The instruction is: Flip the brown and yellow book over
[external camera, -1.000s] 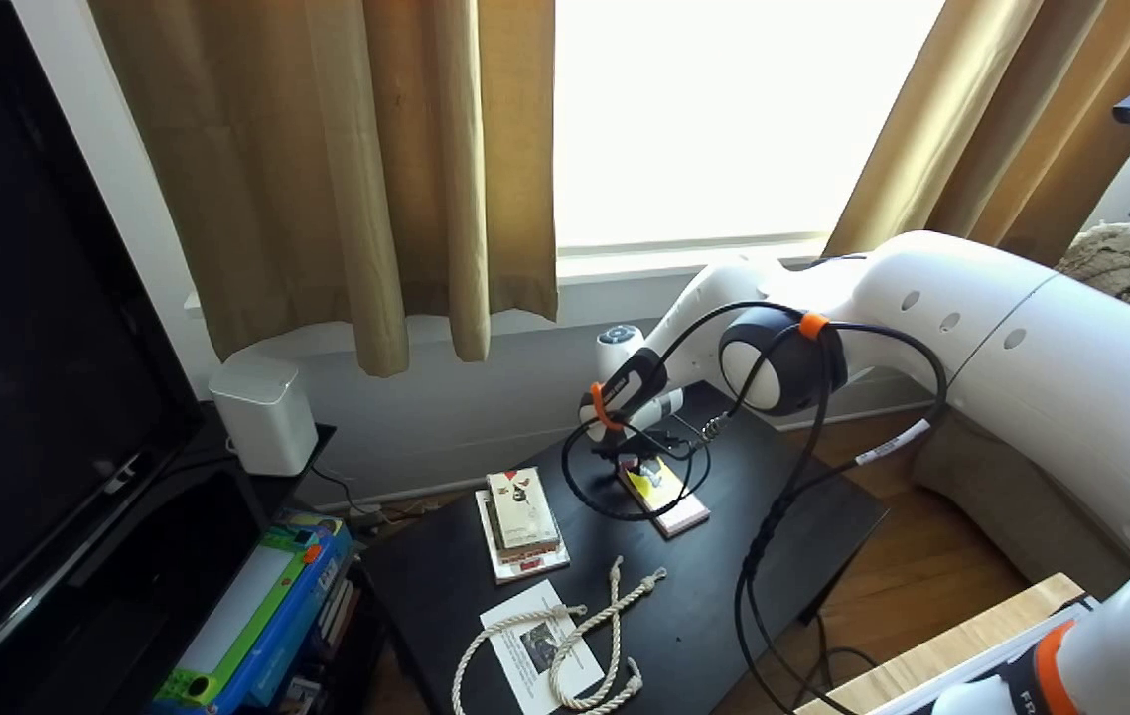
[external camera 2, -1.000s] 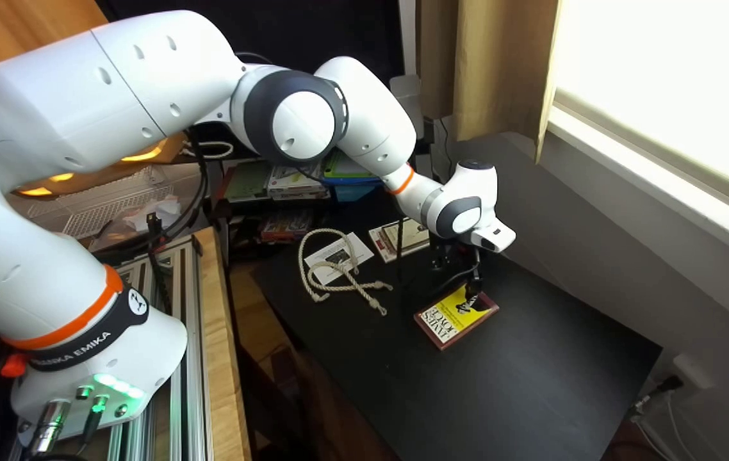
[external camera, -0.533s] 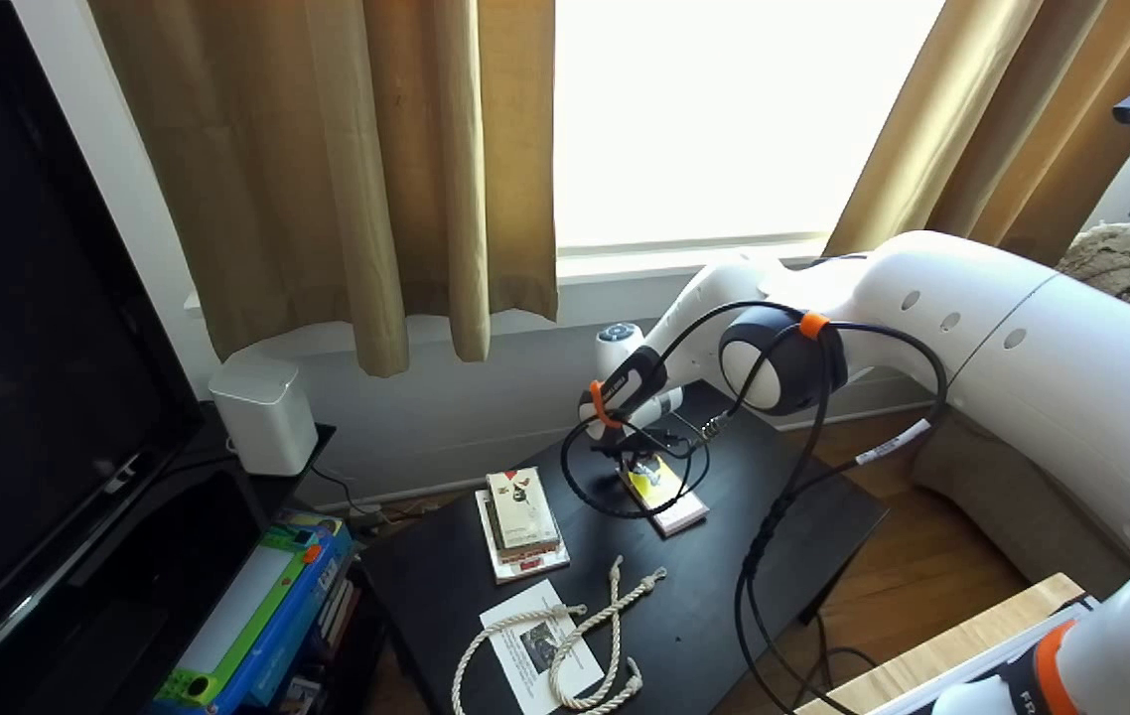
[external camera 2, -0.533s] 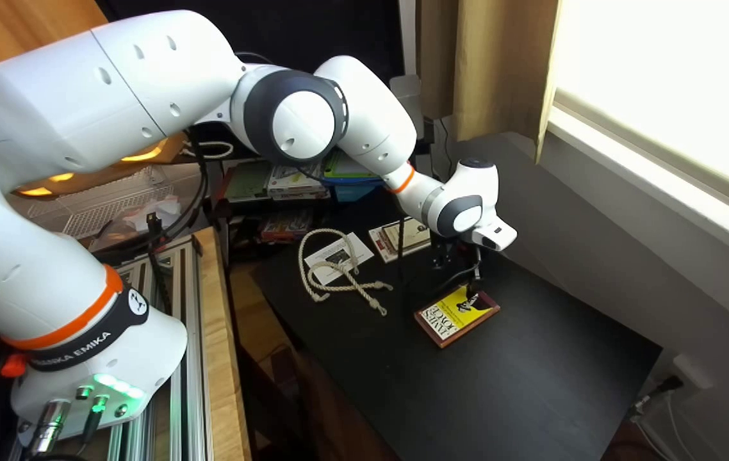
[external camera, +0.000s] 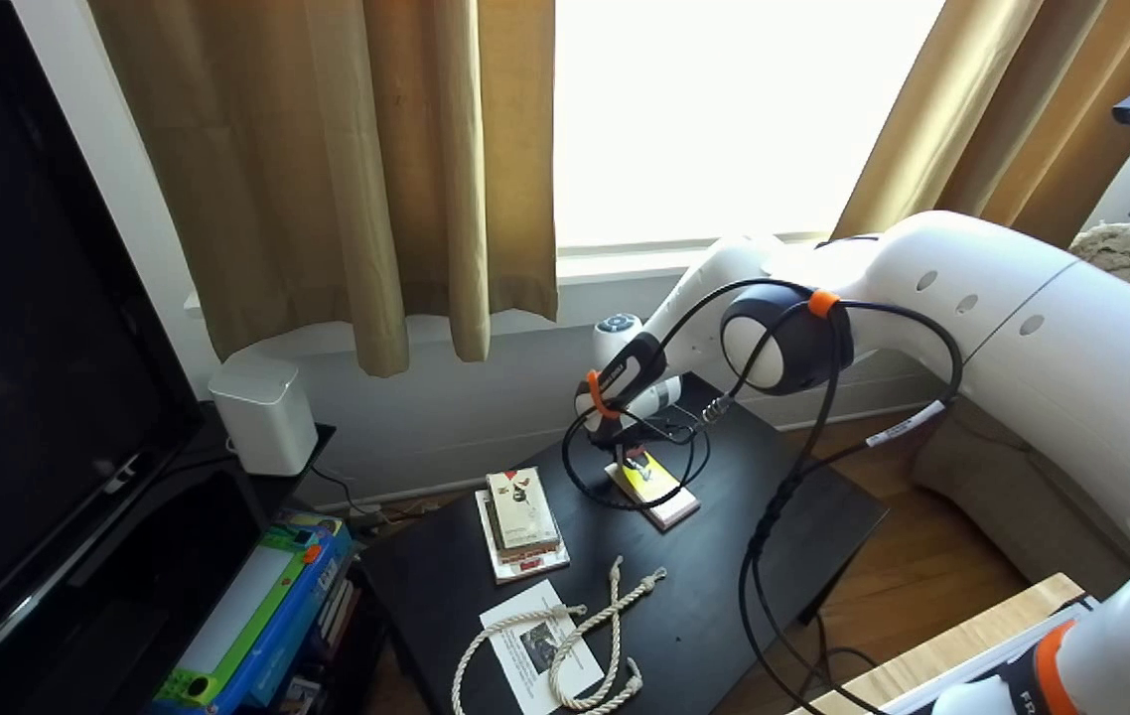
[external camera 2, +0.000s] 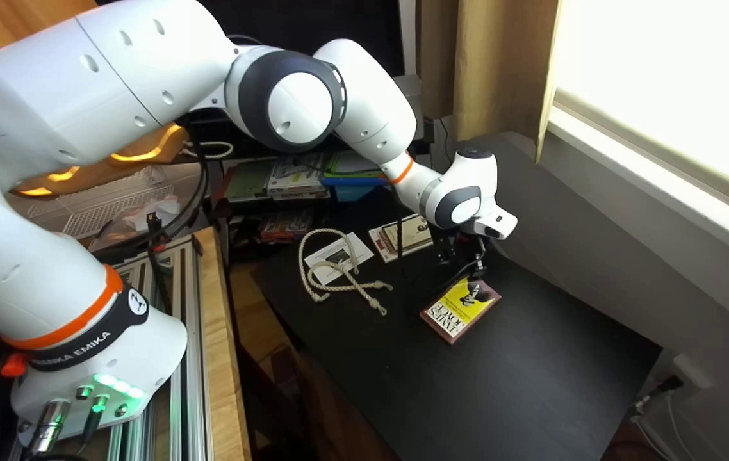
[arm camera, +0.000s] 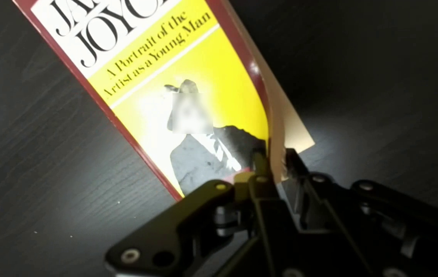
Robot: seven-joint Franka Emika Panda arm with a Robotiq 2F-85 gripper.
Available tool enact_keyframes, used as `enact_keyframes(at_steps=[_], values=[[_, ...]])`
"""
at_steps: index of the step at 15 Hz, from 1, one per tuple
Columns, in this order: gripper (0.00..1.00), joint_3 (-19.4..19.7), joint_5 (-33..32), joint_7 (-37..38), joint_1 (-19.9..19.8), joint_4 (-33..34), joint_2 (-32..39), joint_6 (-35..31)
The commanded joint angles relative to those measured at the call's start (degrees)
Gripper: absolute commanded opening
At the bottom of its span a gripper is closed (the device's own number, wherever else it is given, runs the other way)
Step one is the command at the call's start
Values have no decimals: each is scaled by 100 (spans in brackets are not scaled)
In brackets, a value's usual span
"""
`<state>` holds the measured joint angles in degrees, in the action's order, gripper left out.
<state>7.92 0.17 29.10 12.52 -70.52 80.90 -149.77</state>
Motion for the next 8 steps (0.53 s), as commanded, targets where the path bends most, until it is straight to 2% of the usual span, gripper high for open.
enact_keyframes(at_steps=[1,5,8], values=[[4,-386,-65,-793,-150,-1000,-694,-453],[4,-698,-51,-1522,-309,-1738,-1240,-750],[4,-1184,73,-2389,-756,-2343,-1668,-946]])
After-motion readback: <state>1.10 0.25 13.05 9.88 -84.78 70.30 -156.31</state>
